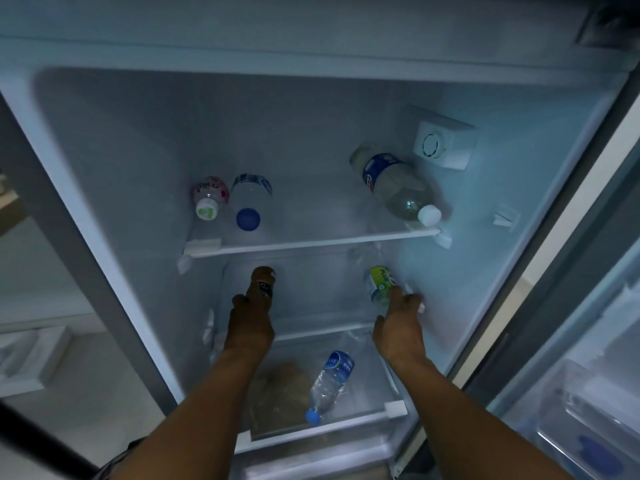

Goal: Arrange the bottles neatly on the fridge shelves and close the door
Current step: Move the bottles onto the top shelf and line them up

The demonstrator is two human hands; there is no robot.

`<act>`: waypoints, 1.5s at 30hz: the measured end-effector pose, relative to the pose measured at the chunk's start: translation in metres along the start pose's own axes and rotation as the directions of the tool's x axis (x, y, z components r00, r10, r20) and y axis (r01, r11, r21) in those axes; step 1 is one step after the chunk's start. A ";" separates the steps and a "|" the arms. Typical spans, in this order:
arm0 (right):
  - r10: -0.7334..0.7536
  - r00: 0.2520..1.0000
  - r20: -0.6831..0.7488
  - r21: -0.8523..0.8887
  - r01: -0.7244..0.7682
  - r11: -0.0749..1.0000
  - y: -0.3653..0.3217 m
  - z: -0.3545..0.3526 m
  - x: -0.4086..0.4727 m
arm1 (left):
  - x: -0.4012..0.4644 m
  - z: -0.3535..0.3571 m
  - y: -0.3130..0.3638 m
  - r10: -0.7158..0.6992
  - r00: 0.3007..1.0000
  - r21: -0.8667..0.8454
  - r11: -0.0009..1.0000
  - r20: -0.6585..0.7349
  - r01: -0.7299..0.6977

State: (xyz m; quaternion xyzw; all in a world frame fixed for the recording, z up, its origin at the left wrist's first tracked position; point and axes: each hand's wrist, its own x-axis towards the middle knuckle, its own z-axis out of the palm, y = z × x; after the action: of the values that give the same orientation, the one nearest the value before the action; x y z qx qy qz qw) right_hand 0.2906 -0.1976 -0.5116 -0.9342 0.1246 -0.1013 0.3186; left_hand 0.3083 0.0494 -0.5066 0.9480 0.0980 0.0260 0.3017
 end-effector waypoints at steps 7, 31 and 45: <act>0.021 0.996 0.083 -0.007 -0.020 1.000 0.001 -0.003 -0.003 | -0.013 -0.014 0.007 -0.003 0.998 0.055 0.998 0.066 -0.001; -0.050 0.953 0.300 -0.090 0.081 0.993 -0.006 -0.042 -0.055 | -0.125 -0.102 0.054 0.628 0.679 0.027 0.741 -0.381 -0.671; -0.083 0.951 0.296 -0.075 0.110 0.991 -0.004 -0.037 -0.044 | -0.100 -0.111 0.088 0.567 0.707 0.087 0.802 -0.422 -0.591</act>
State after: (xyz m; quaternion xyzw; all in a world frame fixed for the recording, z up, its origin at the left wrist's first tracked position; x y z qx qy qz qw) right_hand 0.2391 -0.2024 -0.4851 -0.9574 0.0348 0.0283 0.2853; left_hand 0.2138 0.0217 -0.3638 0.8924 -0.1415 0.3289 0.2748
